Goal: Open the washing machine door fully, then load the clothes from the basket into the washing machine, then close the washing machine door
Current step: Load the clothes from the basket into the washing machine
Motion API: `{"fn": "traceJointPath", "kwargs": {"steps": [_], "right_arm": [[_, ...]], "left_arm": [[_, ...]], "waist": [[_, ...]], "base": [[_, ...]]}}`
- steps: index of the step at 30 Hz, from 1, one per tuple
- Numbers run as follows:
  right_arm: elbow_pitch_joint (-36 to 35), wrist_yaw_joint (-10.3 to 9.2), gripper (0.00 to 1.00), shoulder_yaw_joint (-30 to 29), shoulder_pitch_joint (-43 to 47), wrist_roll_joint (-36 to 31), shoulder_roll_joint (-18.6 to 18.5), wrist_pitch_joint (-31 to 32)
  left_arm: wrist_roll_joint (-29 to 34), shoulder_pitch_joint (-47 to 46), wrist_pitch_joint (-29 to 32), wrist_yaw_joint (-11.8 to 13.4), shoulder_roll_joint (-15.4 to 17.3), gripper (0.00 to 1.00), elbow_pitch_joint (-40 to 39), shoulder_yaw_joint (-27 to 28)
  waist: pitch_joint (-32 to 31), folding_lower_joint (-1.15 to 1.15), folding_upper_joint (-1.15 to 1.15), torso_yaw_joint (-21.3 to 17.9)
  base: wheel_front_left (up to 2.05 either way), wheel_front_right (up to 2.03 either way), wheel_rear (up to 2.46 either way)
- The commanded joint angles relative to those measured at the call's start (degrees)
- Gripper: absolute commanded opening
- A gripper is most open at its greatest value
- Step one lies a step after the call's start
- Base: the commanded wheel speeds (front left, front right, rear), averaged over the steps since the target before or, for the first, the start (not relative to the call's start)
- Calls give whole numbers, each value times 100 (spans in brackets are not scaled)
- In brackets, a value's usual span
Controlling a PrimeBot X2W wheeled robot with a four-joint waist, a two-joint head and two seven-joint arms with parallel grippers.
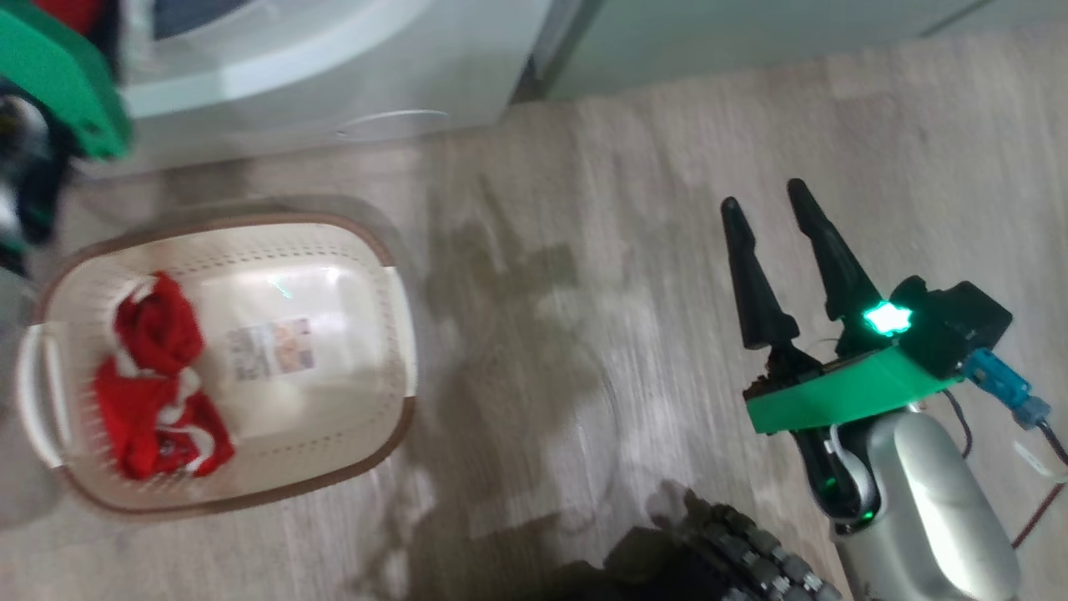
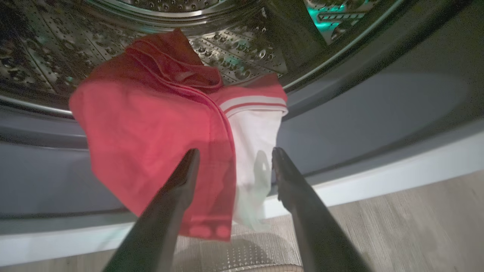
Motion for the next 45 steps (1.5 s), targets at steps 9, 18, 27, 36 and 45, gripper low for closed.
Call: {"fn": "traceJointPath", "kwargs": {"steps": [9,18,27,36,45], "right_arm": [[149,0,100,430,-344,384,2,-220],[66,0,100,468,-428,540,2,-226],[3,0,100,478,-462,656,2,-226],[-127,0,100,547,-546,775,2,-227],[-207,0,100,653,-579,954,2,-227]], "left_arm": [[-24,-1256,1526,-436,902,100,710,28],[93,-1678,2827,-419,1252,45,943,-280],[579,-1996,2425,-216,1464,0,686,-388],[1169,-2618,1007,10,1674,0,647,-250],[1665,-3405,-473,-68,1969,0,1073,-161]], "waist": [[488,-1,0,-613],[575,-1,0,-760],[693,-1,0,-853],[1042,-1,0,-1028],[1553,-1,0,-1353]], "base": [[0,0,0],[0,0,0],[0,0,0],[0,0,0],[0,0,0]]}}
